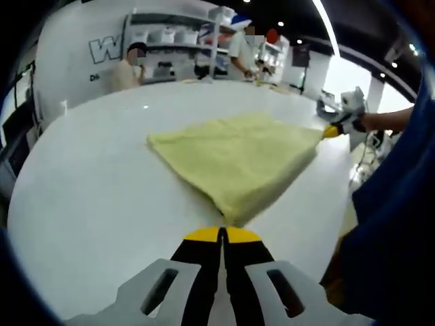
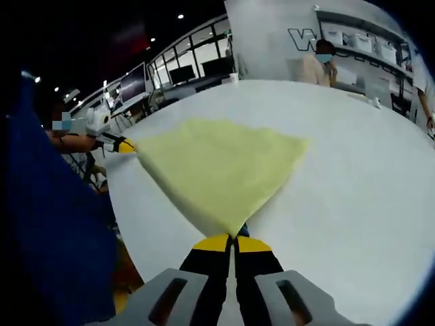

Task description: Fold the garment on the visible template until the final outline fits inside the template.

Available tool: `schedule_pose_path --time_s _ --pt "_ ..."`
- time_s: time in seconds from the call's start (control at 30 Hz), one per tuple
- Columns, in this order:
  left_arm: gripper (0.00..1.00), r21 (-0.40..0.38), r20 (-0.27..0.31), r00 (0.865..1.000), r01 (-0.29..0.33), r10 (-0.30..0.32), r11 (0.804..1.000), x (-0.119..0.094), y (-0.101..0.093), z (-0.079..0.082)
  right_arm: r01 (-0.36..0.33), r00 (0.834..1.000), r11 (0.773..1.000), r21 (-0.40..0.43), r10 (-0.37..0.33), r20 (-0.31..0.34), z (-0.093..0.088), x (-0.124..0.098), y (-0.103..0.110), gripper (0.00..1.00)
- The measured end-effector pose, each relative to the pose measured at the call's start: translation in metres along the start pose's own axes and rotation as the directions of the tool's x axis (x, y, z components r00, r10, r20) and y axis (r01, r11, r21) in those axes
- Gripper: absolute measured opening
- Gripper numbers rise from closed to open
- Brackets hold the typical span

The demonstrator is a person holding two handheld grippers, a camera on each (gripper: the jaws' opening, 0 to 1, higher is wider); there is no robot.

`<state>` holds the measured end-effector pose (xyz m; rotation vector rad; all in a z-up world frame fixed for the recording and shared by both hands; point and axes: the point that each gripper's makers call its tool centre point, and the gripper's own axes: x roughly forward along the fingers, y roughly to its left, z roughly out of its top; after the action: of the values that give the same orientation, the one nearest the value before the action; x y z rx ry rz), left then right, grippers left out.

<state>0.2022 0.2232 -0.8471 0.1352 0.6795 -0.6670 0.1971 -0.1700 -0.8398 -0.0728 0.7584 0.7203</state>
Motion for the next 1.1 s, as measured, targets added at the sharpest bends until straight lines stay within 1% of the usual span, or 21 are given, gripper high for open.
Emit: schedule_pose_path --time_s 0.07,0.13,0.2,0.27,0.3,0.37,0.4,0.43,0.47,0.5,0.53,0.6,0.67,0.7,0.73,0.77,0.87,0.9,0.93,0.97,1.1 --pt "0.00 -0.021 0.006 1.000 -0.008 0.008 1.000 -0.006 0.004 -0.002 0.009 1.000 1.000 0.014 -0.010 0.004 -0.004 -0.003 -0.003 0.00" --pt "0.00 -0.038 0.011 0.999 -0.035 0.036 0.999 -0.014 0.011 -0.006 0.017 1.000 1.000 0.021 -0.017 0.016 -0.004 -0.006 -0.002 0.00" --pt "0.00 -0.061 0.018 0.997 -0.070 0.071 0.996 -0.023 0.022 -0.009 0.061 0.998 0.998 0.030 -0.062 0.018 -0.007 -0.011 -0.009 0.00" --pt "0.00 -0.066 0.028 0.996 -0.081 0.083 0.995 -0.027 0.022 -0.007 0.071 0.997 0.996 0.054 -0.073 0.031 -0.007 -0.013 -0.013 0.00" --pt "0.00 -0.073 0.048 0.995 -0.084 0.088 0.994 -0.030 0.020 -0.001 0.090 0.994 0.994 0.064 -0.093 0.051 -0.004 -0.017 -0.015 0.00" --pt "0.00 -0.077 0.068 0.994 -0.081 0.087 0.994 -0.032 0.016 0.005 0.095 0.993 0.993 0.065 -0.099 0.062 -0.001 -0.020 -0.012 0.00" --pt "0.00 -0.080 0.094 0.992 -0.072 0.079 0.994 -0.033 0.009 0.016 0.096 0.993 0.993 0.067 -0.100 0.067 0.000 -0.021 -0.011 0.00" --pt "0.00 -0.070 0.102 0.992 -0.067 0.074 0.995 -0.032 0.006 0.021 0.100 0.988 0.992 0.070 -0.108 0.109 0.011 -0.021 -0.007 0.00" --pt "0.00 -0.056 0.116 0.991 -0.060 0.066 0.997 -0.029 -0.001 0.028 0.098 0.988 0.993 0.071 -0.106 0.116 0.014 -0.021 -0.006 0.00" --pt "0.00 -0.053 0.123 0.990 -0.055 0.061 0.997 -0.028 -0.004 0.031 0.088 0.986 0.993 0.073 -0.097 0.134 0.021 -0.020 0.000 0.00" --pt "0.00 -0.048 0.150 0.988 -0.040 0.047 0.998 -0.024 -0.008 0.039 0.078 0.985 0.995 0.065 -0.087 0.147 0.028 -0.017 0.007 0.02" --pt "0.01 -0.013 0.192 0.981 0.018 -0.016 1.000 -0.012 -0.031 0.060 0.037 0.984 0.999 0.030 -0.042 0.172 0.038 -0.003 0.020 0.06" --pt "0.04 -0.010 0.193 0.981 0.031 -0.028 0.999 -0.003 -0.038 0.065 0.012 0.984 1.000 0.020 -0.015 0.175 0.043 0.006 0.029 0.08" --pt "0.06 -0.010 0.197 0.980 0.038 -0.035 0.999 0.003 -0.042 0.070 -0.020 0.983 1.000 -0.005 0.021 0.182 0.050 0.019 0.042 0.08" --pt "0.08 -0.012 0.209 0.975 0.074 -0.070 0.997 0.017 -0.055 0.078 -0.031 0.982 0.999 -0.009 0.032 0.186 0.054 0.026 0.048 0.08" --pt "0.10 -0.016 0.207 0.975 0.086 -0.081 0.996 0.024 -0.061 0.081 -0.055 0.980 0.998 -0.013 0.057 0.193 0.061 0.038 0.063 0.08" --pt "0.18 0.015 0.210 0.970 0.126 -0.126 0.992 0.048 -0.084 0.093 -0.091 0.974 0.996 -0.024 0.094 0.208 0.074 0.059 0.083 0.12" --pt "0.20 0.015 0.190 0.972 0.136 -0.136 0.991 0.059 -0.091 0.094 -0.111 0.970 0.993 -0.044 0.118 0.213 0.080 0.069 0.095 0.12" --pt "0.21 0.017 0.182 0.973 0.141 -0.142 0.990 0.062 -0.093 0.093 -0.116 0.969 0.992 -0.050 0.124 0.212 0.082 0.072 0.098 0.12" --pt "0.22 0.027 0.172 0.973 0.154 -0.156 0.988 0.073 -0.101 0.094 -0.134 0.969 0.989 -0.064 0.144 0.202 0.086 0.084 0.108 0.11" --pt "0.25 0.039 0.134 0.975 0.176 -0.179 0.984 0.086 -0.113 0.092 -0.159 0.967 0.982 -0.098 0.175 0.185 0.094 0.104 0.128 0.09"
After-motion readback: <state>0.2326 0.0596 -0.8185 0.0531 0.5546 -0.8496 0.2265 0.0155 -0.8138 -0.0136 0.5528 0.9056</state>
